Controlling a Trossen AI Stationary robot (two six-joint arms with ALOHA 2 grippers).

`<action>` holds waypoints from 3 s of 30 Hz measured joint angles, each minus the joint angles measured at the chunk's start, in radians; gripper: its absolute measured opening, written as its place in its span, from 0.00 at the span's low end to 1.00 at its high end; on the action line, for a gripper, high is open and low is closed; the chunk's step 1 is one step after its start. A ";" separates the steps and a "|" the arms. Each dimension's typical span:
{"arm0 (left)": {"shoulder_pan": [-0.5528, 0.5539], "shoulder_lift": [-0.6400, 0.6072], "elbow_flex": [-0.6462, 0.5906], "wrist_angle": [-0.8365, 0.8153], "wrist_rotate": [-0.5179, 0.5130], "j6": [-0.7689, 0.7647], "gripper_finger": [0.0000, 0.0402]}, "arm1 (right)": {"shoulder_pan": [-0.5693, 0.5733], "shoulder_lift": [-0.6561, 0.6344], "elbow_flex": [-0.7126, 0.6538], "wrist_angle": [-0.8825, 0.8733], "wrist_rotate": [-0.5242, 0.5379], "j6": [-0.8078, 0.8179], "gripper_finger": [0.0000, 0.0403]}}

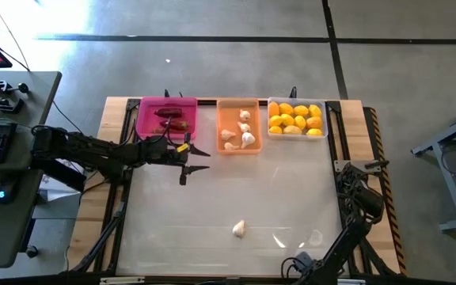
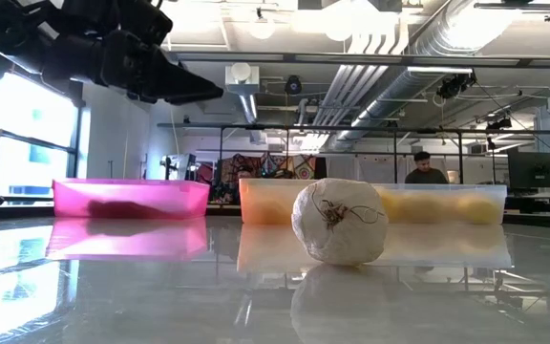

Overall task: Sort produce into baskets
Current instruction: Put the white garlic into the orange bin, then put the garlic into the orange bin

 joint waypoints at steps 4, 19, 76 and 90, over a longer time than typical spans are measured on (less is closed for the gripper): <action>0.000 0.000 0.000 -0.009 0.000 -0.008 0.44 | -0.010 0.000 0.053 -0.080 0.131 -0.022 0.00; -0.019 0.000 -0.102 0.106 0.001 -0.053 0.30 | -0.286 -0.006 0.069 -0.366 0.588 -0.595 0.00; -0.017 -0.143 -0.240 0.095 -0.072 -0.198 0.06 | -1.364 -0.054 0.073 0.309 0.618 -2.064 0.37; -0.017 -0.142 -0.240 0.067 -0.072 -0.162 0.06 | -0.947 -0.235 -0.069 0.298 0.763 -1.804 0.04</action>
